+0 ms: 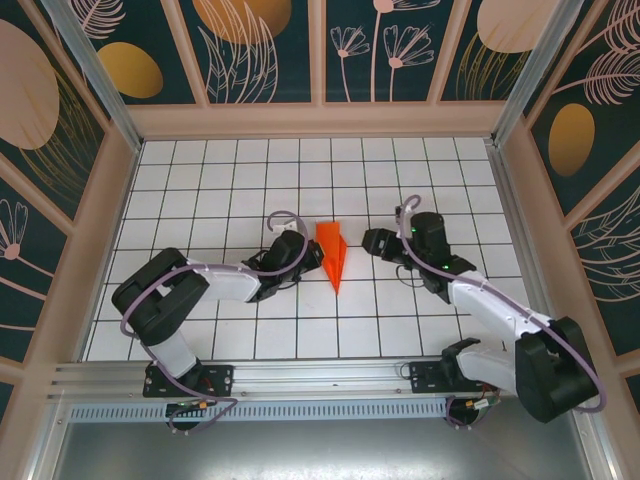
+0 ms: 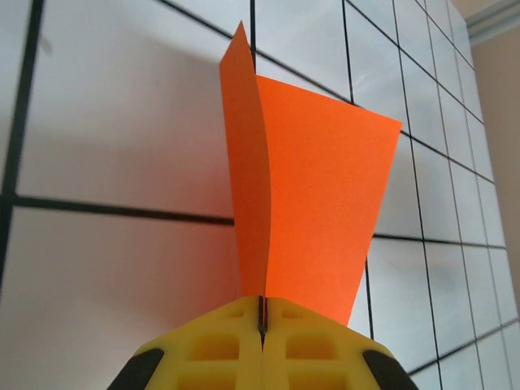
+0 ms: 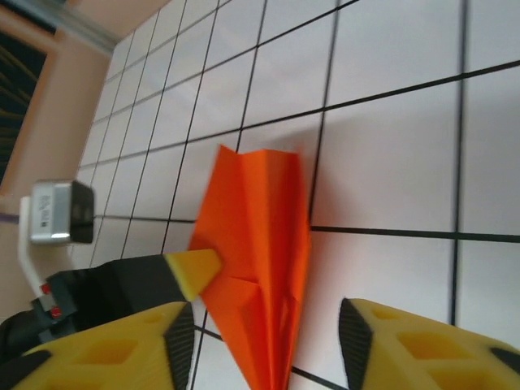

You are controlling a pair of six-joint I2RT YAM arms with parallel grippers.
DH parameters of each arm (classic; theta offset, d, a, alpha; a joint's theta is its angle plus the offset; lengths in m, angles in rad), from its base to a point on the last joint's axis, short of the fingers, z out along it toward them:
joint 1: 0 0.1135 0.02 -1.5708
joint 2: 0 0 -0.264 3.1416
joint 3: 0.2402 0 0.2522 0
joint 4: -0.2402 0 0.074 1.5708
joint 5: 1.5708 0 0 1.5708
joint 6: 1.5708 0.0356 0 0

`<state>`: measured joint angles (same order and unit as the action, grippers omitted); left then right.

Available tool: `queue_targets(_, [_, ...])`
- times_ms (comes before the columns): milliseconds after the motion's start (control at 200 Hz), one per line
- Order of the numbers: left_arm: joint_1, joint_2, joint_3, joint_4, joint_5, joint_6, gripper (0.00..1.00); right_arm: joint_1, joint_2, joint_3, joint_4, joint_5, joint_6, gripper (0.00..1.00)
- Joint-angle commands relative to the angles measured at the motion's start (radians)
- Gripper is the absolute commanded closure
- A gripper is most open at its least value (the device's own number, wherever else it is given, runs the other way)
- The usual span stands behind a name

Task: Fold a paper plane with a square sheet of paper (pick it up from the middle)
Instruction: Move the paper plane to the top-center of the table.

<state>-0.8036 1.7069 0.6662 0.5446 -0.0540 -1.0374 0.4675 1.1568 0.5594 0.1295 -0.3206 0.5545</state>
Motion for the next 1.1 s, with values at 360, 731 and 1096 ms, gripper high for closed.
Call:
queue_targets(360, [0.021, 0.032, -0.083, 0.175, 0.083, -0.052, 1.00, 0.200, 0.365, 0.226, -0.078, 0.137, -0.040, 0.74])
queue_targets(731, [0.025, 0.065, -0.085, 0.112, 0.076, -0.066, 1.00, 0.209, 0.436, 0.241, -0.112, 0.180, -0.030, 0.65])
queue_targets(1096, [0.028, 0.078, -0.079, 0.109, 0.073, -0.069, 1.00, 0.225, 0.482, 0.247, -0.141, 0.146, -0.041, 0.59])
